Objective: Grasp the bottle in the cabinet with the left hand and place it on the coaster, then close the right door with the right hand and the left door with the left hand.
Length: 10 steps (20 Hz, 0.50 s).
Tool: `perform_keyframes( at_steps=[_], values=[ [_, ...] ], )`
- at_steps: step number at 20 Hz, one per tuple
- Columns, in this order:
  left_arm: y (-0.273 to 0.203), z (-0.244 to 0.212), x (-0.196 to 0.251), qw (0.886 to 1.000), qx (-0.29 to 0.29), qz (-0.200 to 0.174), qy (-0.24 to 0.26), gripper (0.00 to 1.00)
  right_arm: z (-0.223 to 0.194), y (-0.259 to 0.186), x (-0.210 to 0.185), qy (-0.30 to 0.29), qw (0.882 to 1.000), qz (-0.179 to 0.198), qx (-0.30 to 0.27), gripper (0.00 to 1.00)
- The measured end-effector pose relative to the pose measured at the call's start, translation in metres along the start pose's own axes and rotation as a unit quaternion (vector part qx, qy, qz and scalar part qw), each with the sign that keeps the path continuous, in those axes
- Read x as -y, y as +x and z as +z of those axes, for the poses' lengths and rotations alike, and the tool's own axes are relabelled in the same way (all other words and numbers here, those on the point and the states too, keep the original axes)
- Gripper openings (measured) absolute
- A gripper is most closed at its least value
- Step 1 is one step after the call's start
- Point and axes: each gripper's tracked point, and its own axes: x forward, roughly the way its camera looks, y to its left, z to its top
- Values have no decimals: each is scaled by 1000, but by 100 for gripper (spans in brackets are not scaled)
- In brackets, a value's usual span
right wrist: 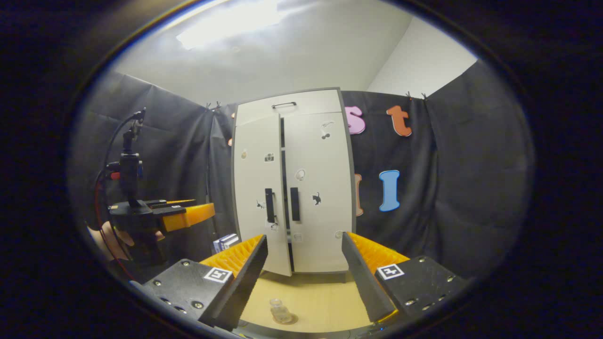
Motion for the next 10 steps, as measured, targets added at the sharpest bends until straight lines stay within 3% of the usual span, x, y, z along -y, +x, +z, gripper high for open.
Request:
perform_keyframes(
  at_steps=[4,5,10],
  values=[
    [-5,-12,-11,1000,-4,-8,-8,93,-8,8,-30,-12,1000,14,-7,92],
    [-6,-15,-13,1000,-5,-10,-9,93,-9,11,-38,-14,1000,18,-8,96],
    [-13,-25,-37,1000,-7,-9,-15,93,-24,24,-69,-16,999,25,-23,92]
  ],
)
